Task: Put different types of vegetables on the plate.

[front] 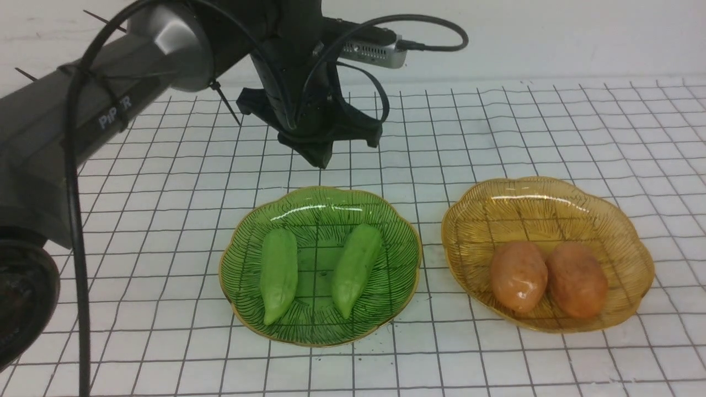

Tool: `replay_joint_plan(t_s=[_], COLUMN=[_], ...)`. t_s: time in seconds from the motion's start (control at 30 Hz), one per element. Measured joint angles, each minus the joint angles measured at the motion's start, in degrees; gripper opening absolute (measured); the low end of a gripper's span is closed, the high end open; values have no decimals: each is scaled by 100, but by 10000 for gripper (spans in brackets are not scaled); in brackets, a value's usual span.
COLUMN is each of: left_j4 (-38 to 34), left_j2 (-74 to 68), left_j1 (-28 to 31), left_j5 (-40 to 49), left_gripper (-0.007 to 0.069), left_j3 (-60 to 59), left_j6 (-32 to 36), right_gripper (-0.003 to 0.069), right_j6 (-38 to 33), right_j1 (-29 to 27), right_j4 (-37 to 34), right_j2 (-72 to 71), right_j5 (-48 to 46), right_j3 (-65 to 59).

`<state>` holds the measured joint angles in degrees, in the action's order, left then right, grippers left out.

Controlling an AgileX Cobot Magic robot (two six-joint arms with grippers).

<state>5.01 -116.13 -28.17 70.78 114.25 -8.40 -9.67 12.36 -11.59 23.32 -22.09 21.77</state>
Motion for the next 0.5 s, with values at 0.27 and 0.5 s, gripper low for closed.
replay_joint_plan(t_s=[0.27, 0.5], left_j4=[294, 388], left_j2=[0, 0], left_j1=[0, 0], left_j5=[0, 0], left_gripper=[-8, -8], left_j3=[0, 0], left_j6=[28, 28], right_gripper=[46, 46], right_j6=[-96, -102], right_j1=[0, 0], right_j4=[-1, -1], right_j2=[-91, -91], right_j5=[1926, 1984], right_j3=[-584, -589])
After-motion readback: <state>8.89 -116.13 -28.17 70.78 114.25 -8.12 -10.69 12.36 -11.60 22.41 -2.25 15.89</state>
